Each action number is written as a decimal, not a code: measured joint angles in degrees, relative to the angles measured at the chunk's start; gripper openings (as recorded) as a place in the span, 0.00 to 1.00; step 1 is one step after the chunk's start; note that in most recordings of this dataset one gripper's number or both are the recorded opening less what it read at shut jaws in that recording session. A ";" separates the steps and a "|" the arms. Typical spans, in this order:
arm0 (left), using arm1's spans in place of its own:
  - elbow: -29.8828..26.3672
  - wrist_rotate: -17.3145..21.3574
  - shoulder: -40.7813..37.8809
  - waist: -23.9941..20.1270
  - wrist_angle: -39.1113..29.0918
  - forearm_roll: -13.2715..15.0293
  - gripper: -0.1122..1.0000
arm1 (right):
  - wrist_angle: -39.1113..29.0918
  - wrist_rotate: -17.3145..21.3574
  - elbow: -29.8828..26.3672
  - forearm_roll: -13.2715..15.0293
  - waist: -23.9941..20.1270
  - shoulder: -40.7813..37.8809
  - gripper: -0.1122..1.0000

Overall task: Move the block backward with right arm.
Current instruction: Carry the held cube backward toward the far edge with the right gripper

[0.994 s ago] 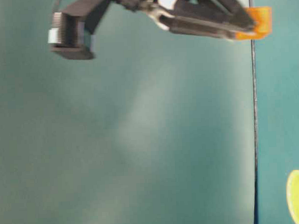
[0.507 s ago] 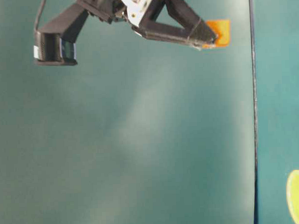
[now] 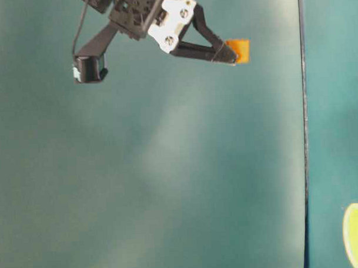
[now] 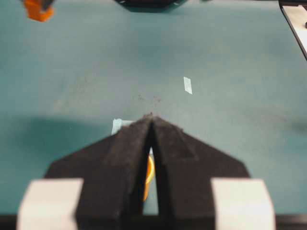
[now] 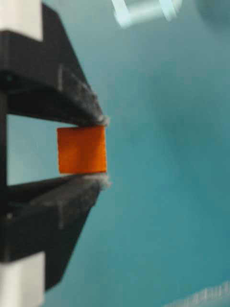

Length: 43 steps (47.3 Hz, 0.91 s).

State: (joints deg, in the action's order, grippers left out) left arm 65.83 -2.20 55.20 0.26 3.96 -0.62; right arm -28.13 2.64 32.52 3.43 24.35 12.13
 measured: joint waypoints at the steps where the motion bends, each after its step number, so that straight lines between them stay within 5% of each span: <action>1: 0.00 0.00 0.00 0.00 0.00 -0.09 0.10 | 0.00 0.00 -0.35 0.09 0.79 -0.44 0.45; 18: 0.00 0.09 0.00 0.00 -0.18 -0.09 0.10 | 0.09 0.00 -7.65 0.26 10.02 -6.94 0.45; 43: -0.09 -0.09 0.00 0.00 -0.53 -0.09 0.10 | 0.09 0.00 -10.90 0.35 11.43 -8.96 0.45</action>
State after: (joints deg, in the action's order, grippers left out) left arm 65.74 -2.29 55.20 0.26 3.43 -0.70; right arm -28.04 2.64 21.62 3.78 35.77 3.16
